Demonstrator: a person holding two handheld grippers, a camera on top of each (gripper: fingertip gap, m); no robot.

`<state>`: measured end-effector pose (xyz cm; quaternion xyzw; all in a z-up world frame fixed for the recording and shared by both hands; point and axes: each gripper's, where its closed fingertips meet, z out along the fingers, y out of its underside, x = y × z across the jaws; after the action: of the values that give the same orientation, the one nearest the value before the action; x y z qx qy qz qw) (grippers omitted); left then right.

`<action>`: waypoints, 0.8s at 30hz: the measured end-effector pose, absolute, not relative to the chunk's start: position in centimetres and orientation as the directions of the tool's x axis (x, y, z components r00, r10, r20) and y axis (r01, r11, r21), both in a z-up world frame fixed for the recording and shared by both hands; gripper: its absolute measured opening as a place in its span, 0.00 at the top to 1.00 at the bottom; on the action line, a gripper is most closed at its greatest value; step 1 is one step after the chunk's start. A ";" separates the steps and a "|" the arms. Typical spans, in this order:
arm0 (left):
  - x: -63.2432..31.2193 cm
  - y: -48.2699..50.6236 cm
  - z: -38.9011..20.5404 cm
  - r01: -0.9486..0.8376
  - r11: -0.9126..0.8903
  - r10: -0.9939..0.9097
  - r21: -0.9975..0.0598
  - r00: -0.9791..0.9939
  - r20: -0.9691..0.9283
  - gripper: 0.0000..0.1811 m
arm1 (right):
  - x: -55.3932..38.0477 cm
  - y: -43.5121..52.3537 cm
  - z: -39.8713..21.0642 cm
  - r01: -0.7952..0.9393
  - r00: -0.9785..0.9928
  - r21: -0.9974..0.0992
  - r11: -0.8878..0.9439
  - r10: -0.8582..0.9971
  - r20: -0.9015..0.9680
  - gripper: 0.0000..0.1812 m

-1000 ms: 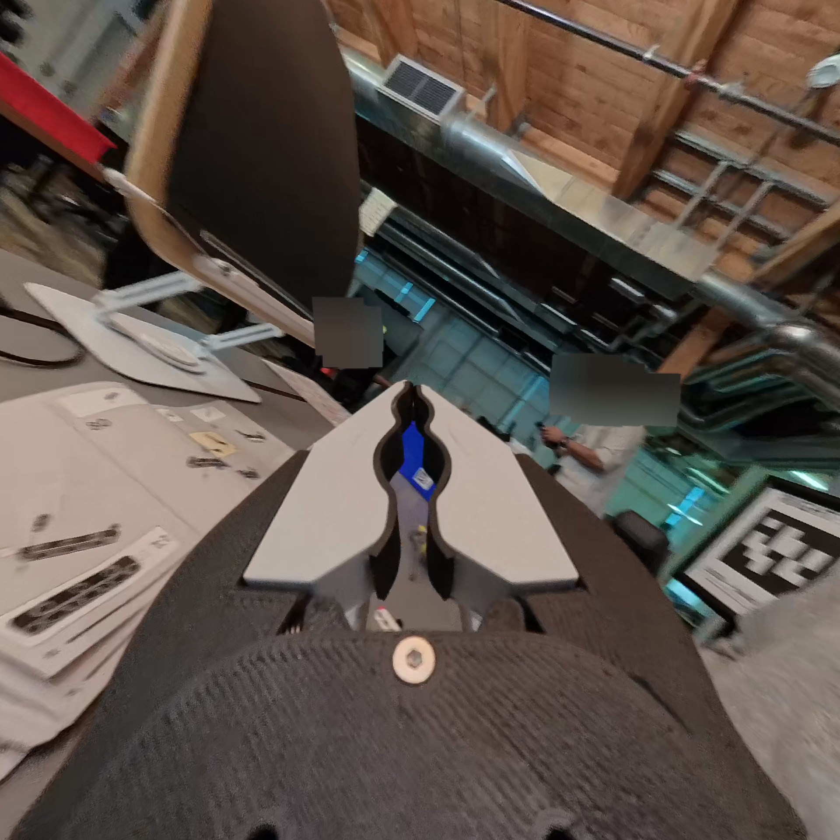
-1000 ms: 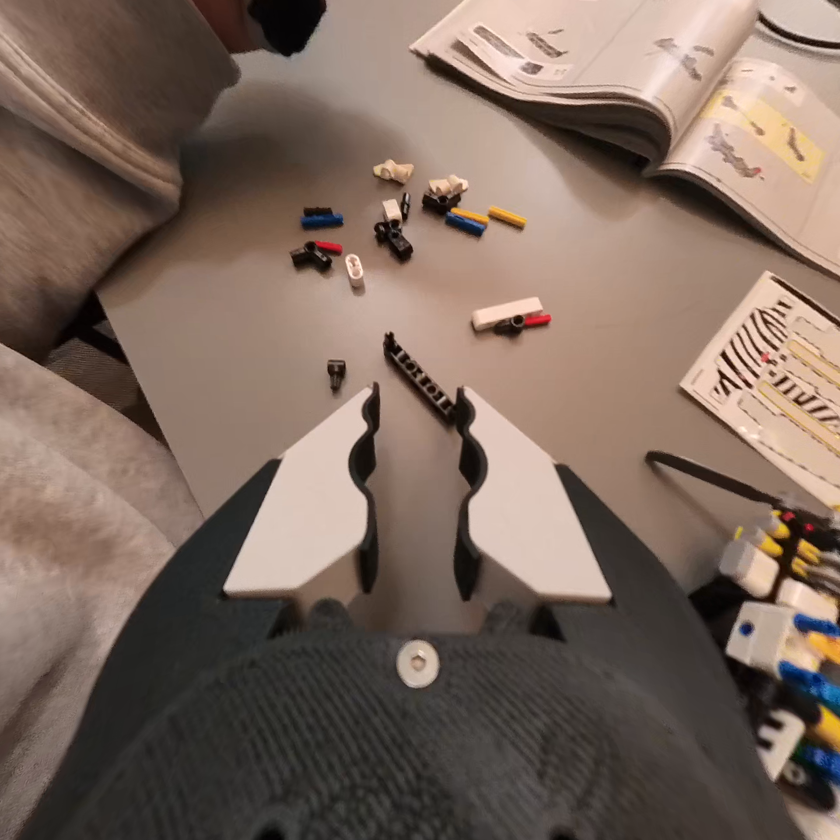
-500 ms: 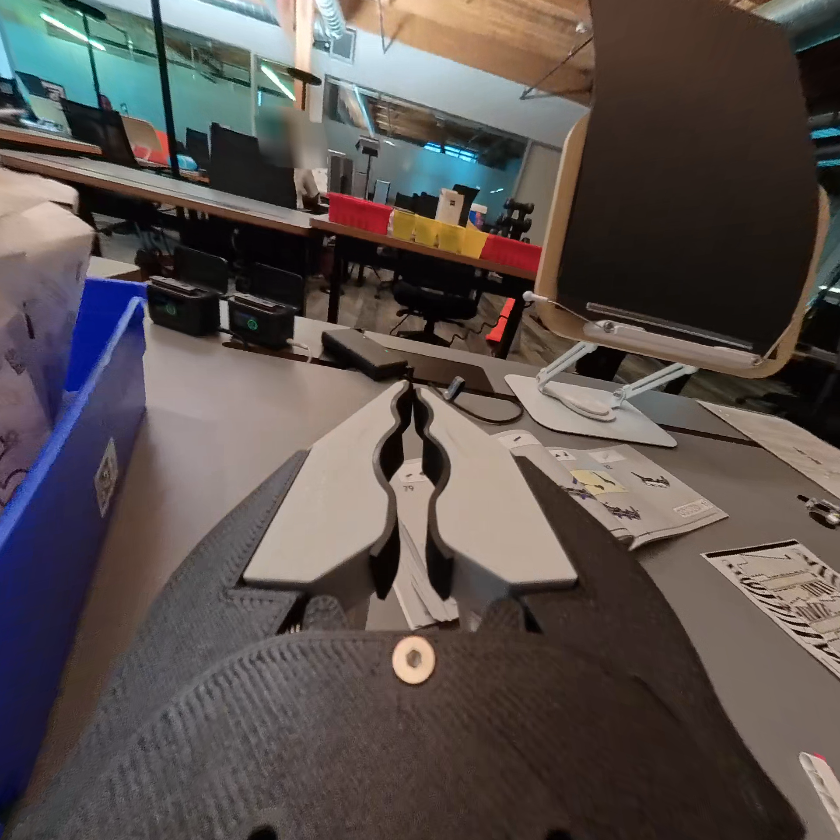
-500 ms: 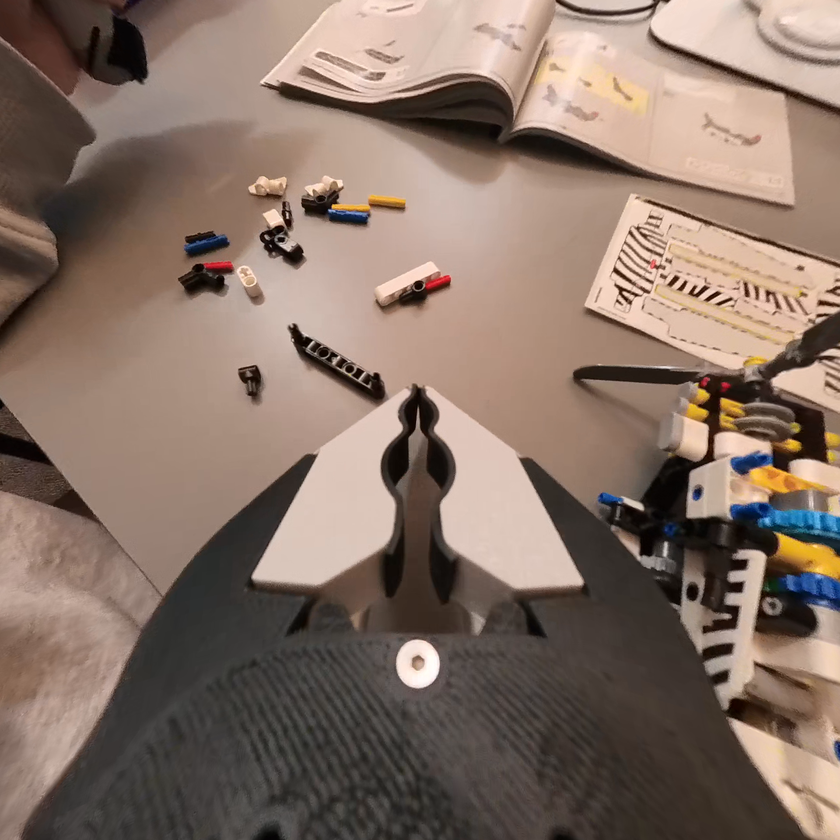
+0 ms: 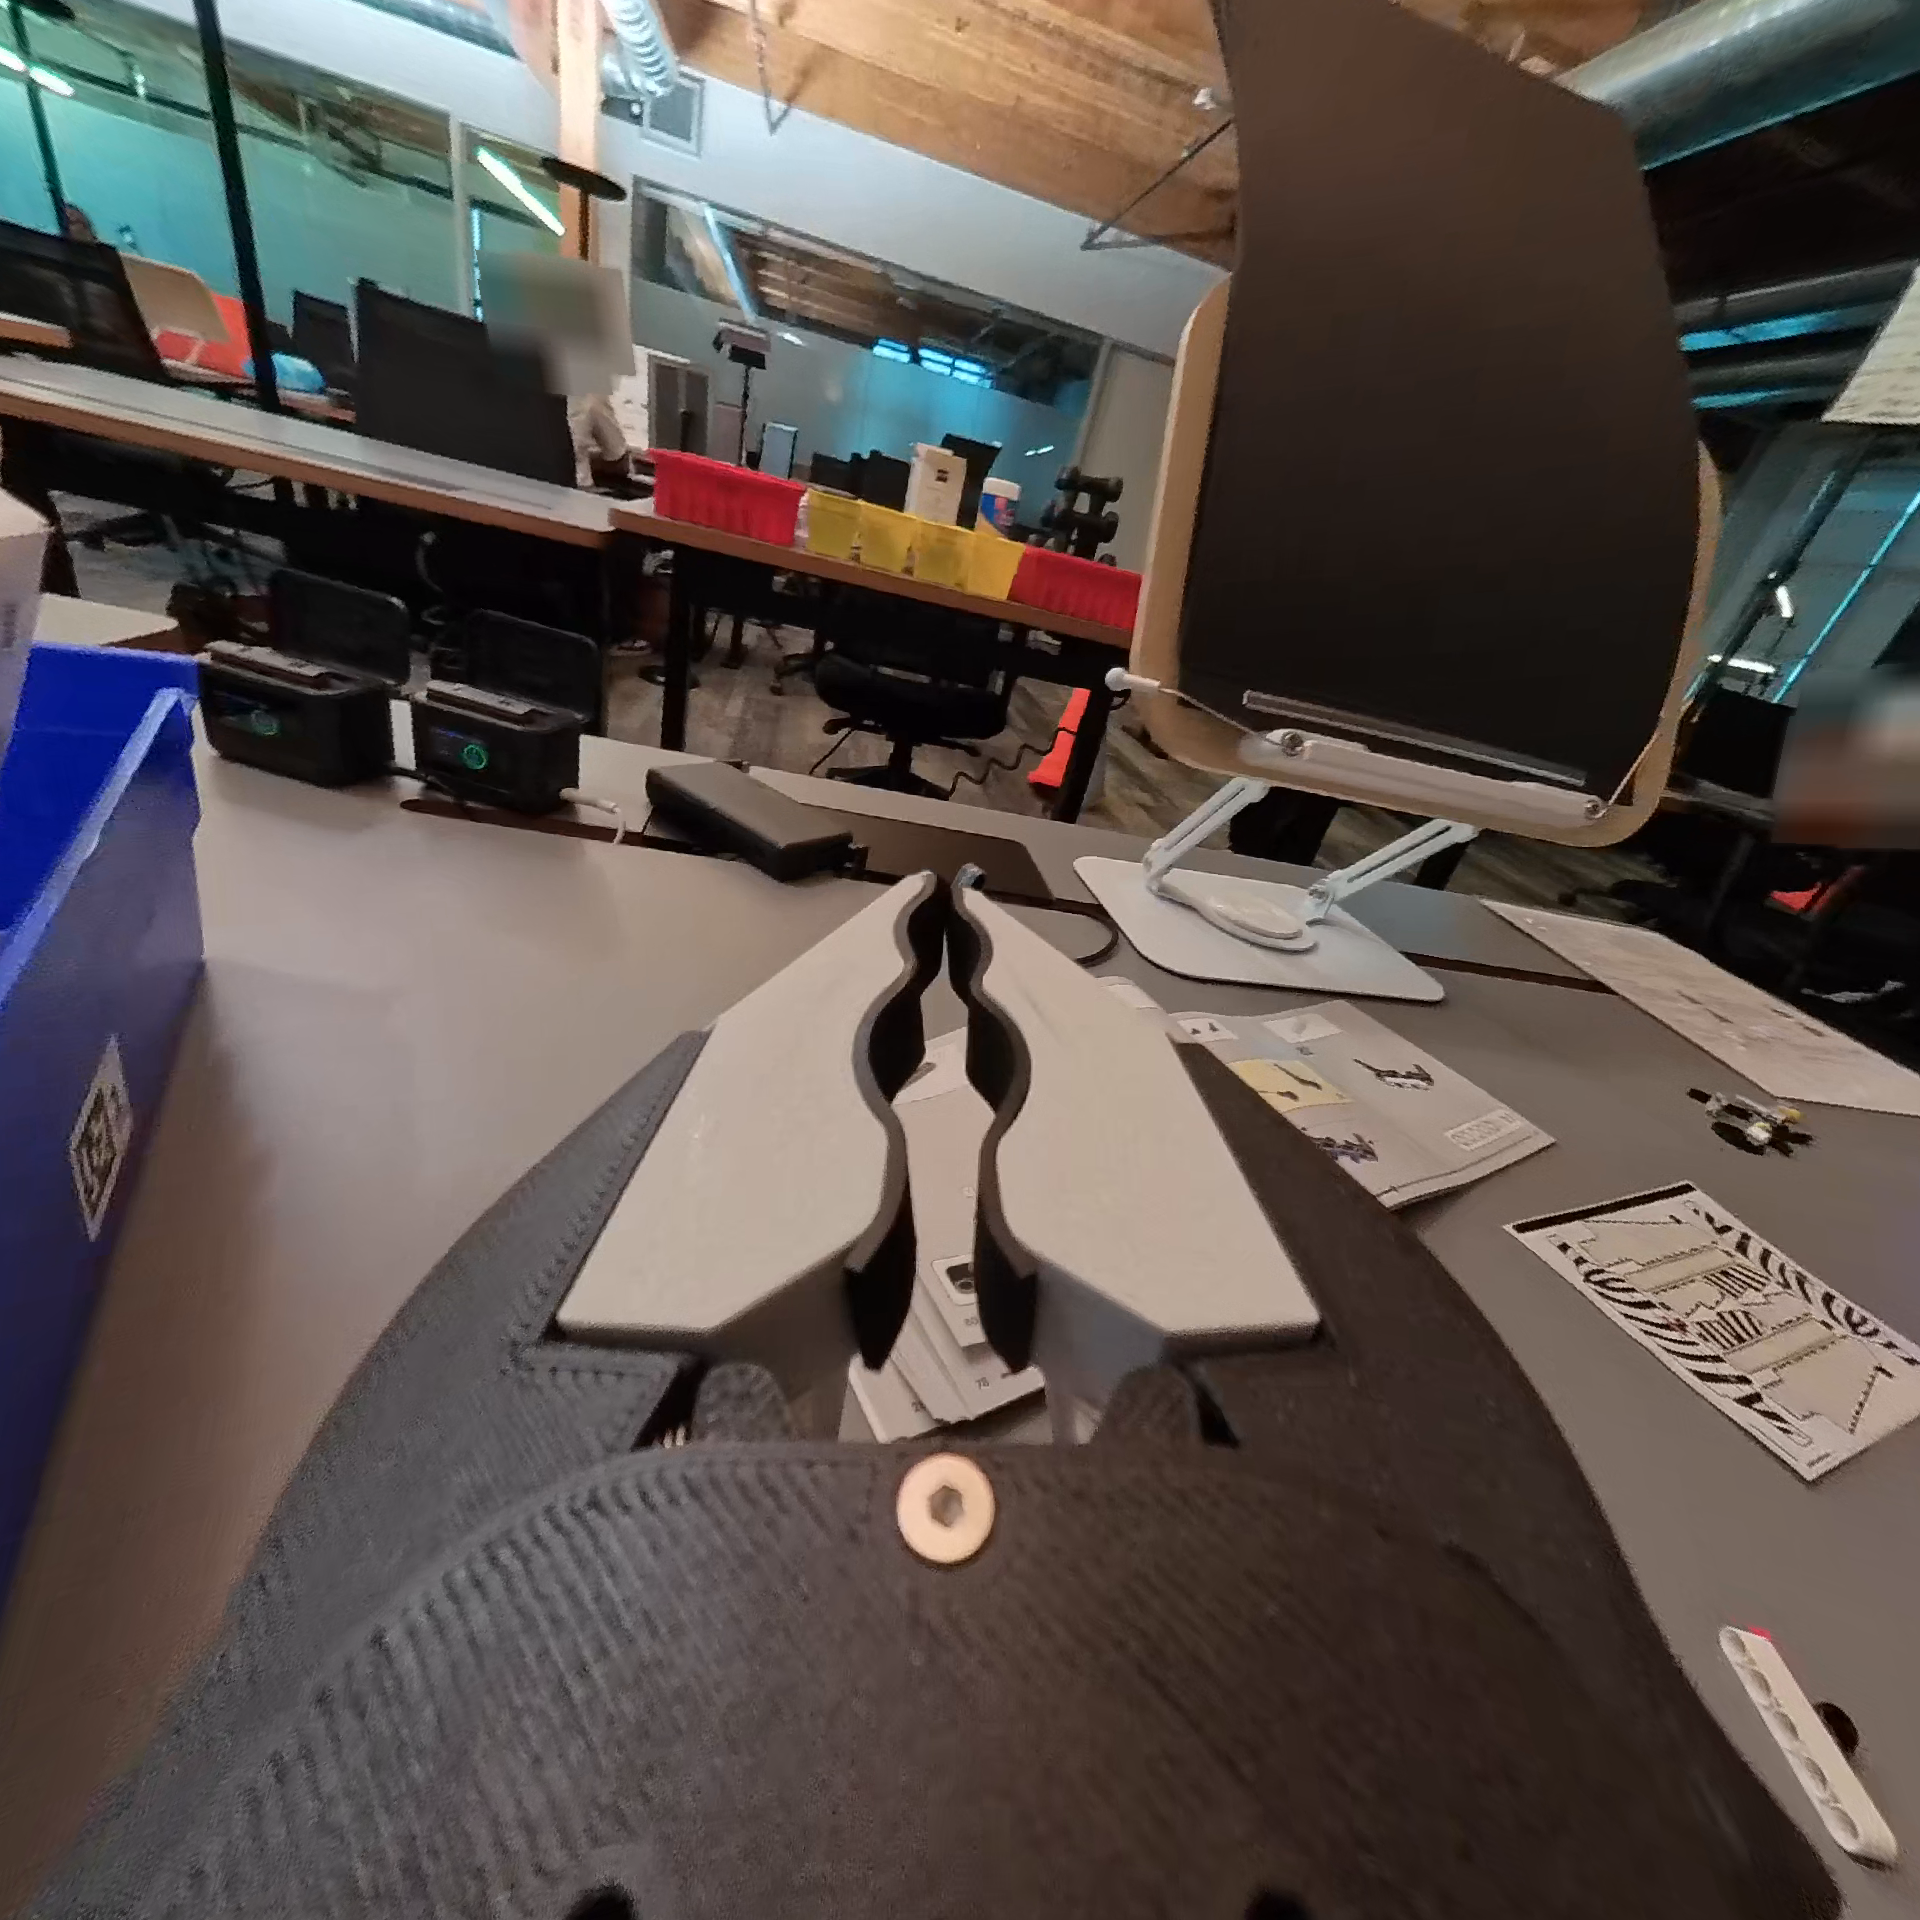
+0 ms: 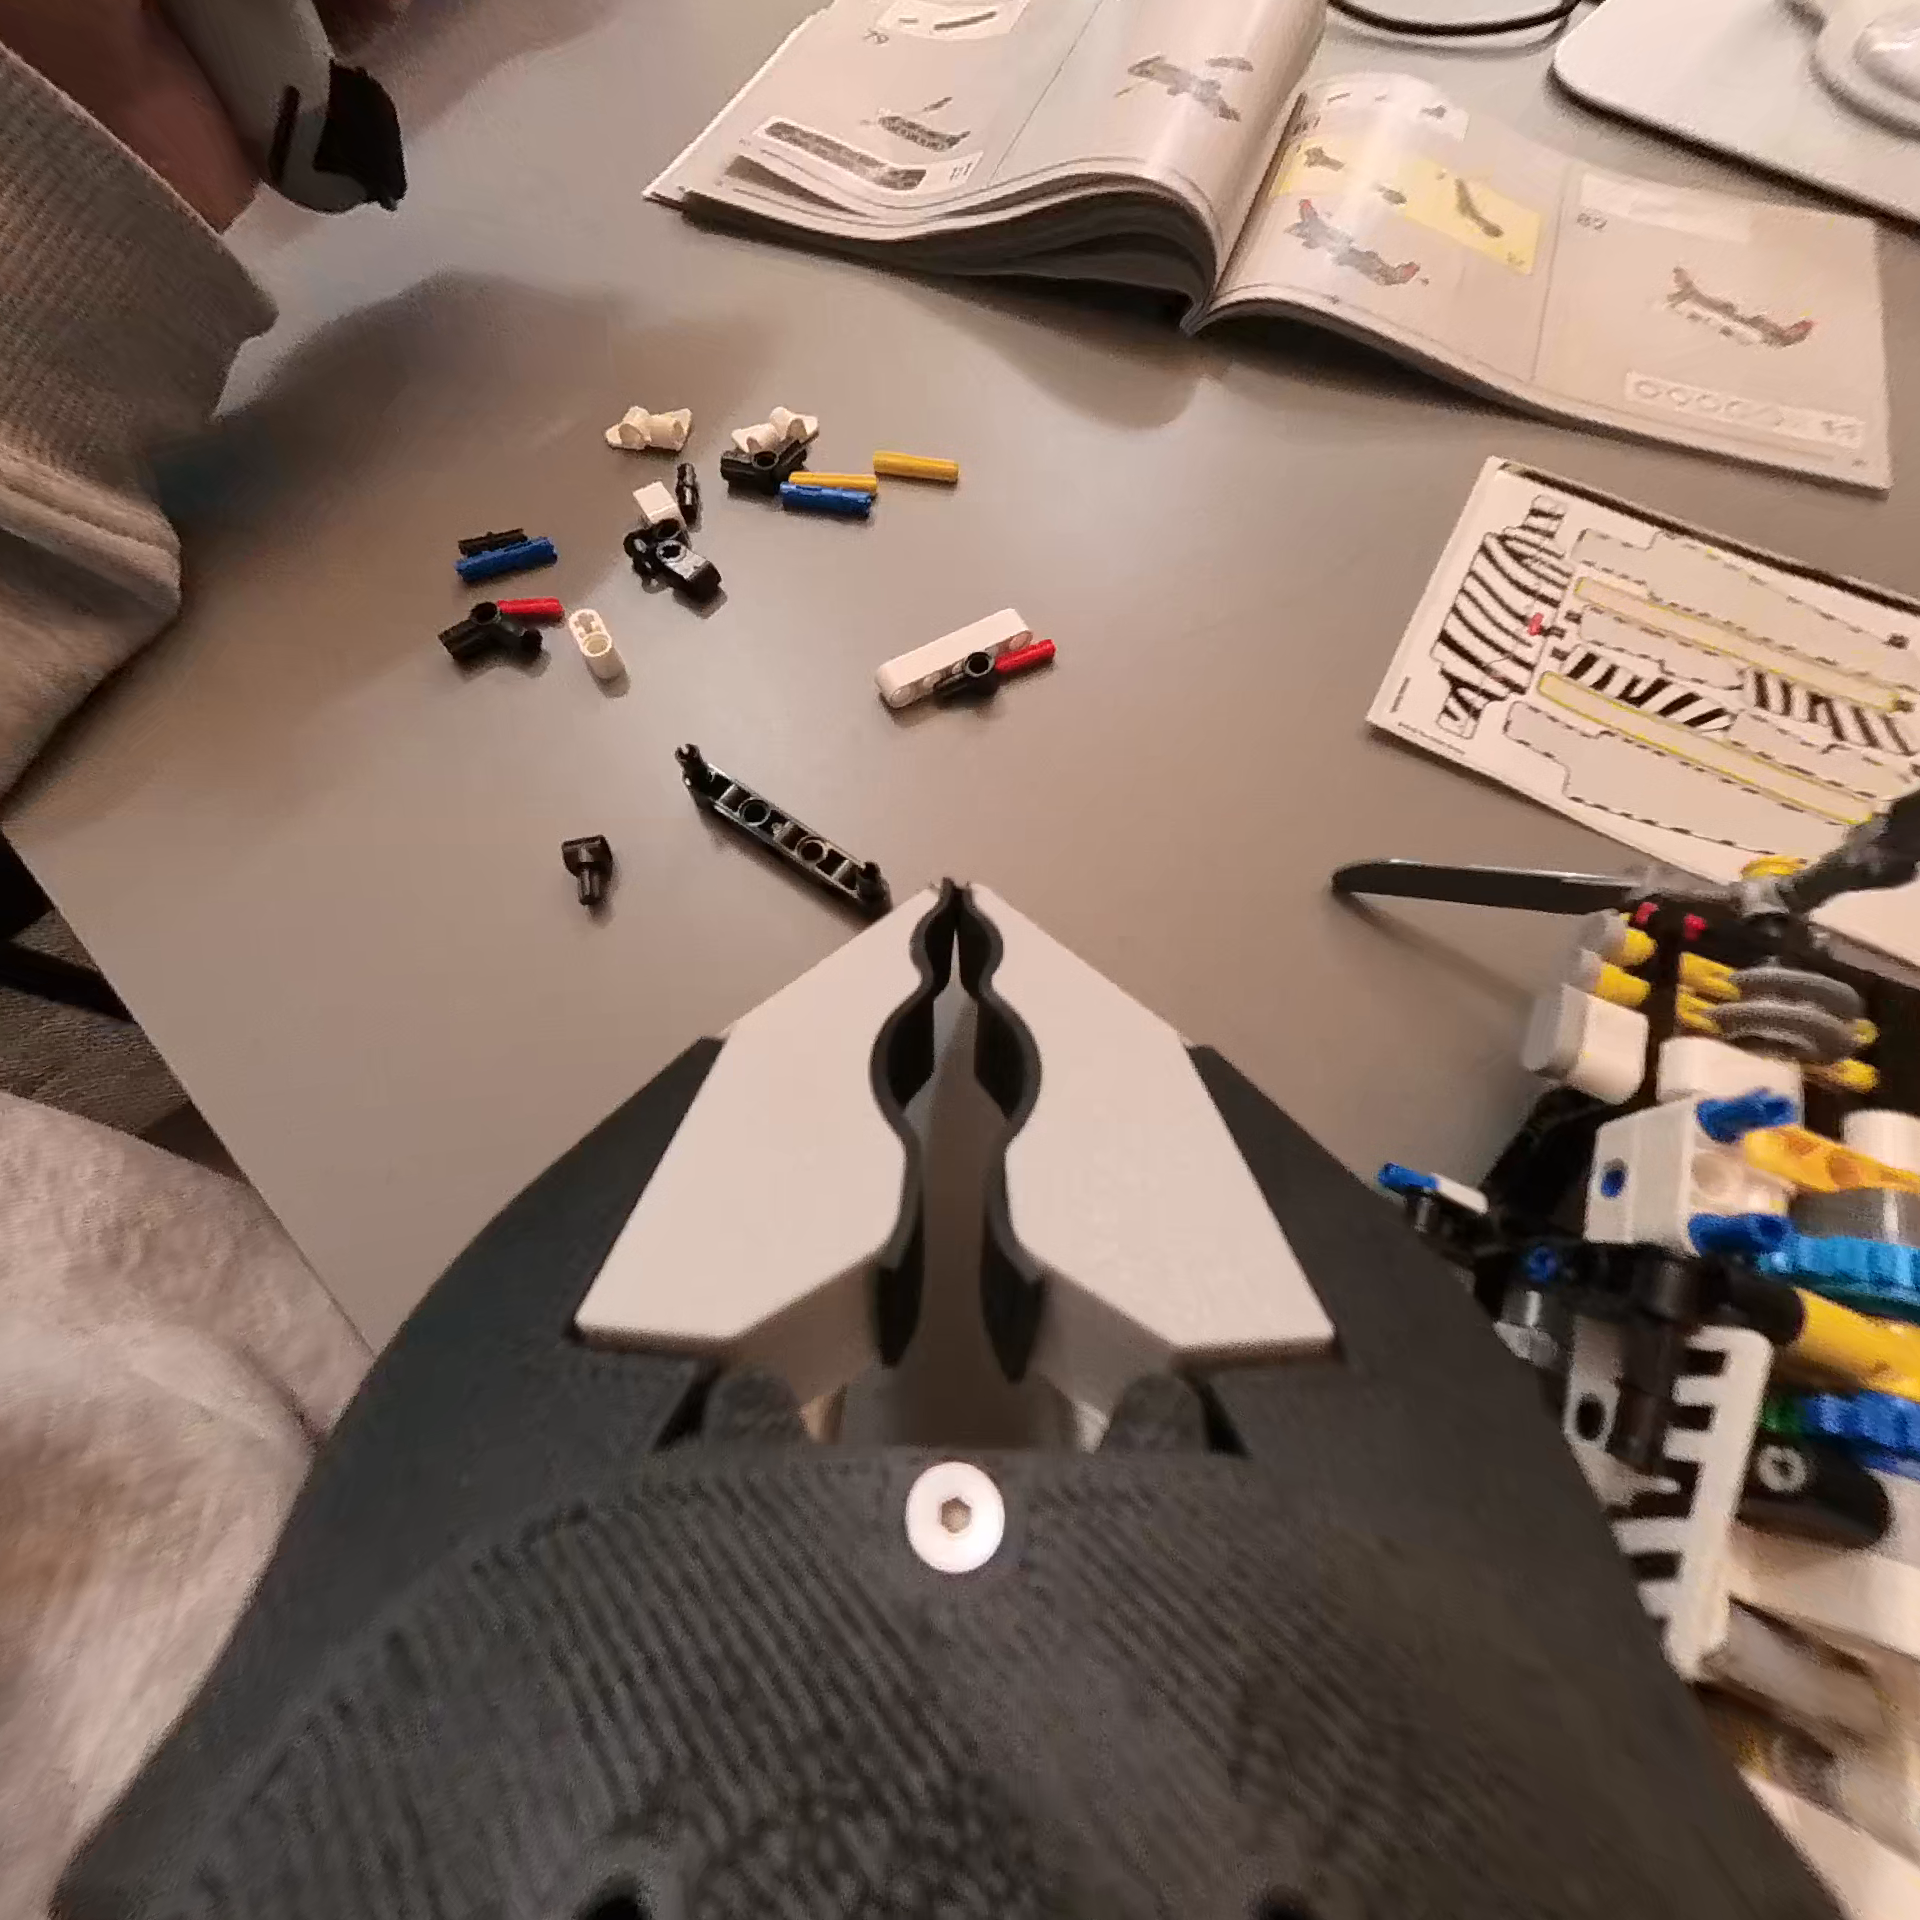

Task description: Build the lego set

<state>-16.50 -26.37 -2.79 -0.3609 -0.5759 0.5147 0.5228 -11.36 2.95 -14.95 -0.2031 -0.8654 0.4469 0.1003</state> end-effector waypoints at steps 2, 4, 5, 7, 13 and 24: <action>-16.5 -26.1 -2.6 -0.128 0.181 0.959 -0.975 -0.195 0.203 1.00 | -11.4 2.9 -15.1 0.278 -0.898 -0.808 0.520 0.439 -0.026 1.00; -16.5 -25.8 -2.5 -0.123 0.150 0.966 -0.981 -0.190 0.172 1.00 | -11.4 2.9 -15.1 0.288 -0.897 -0.807 0.516 0.440 -0.038 1.00; -16.6 -25.5 -2.4 -0.127 0.146 0.970 -0.981 -0.176 0.167 1.00 | -11.4 3.0 -15.1 0.288 -0.897 -0.809 0.513 0.441 -0.040 1.00; -16.6 -25.2 -2.2 -0.137 0.147 0.972 -0.980 -0.161 0.169 1.00 | -11.4 2.9 -15.1 0.288 -0.897 -0.809 0.513 0.440 -0.041 1.00; -16.7 -24.9 -2.2 -0.149 0.184 0.973 -0.972 -0.113 0.202 1.00 | -11.1 2.8 -15.3 0.275 -0.906 -0.800 0.534 0.422 -0.030 1.00; -17.1 -24.6 -2.7 -0.123 0.200 0.973 -0.972 -0.088 0.211 1.00 | -11.1 2.8 -15.4 0.332 -0.903 -0.792 0.512 0.414 -0.112 1.00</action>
<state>-17.11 -24.57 -2.69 -0.3904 -0.5444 0.4976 0.5511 -11.07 2.77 -15.43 -0.2149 -0.8682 0.4450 0.0459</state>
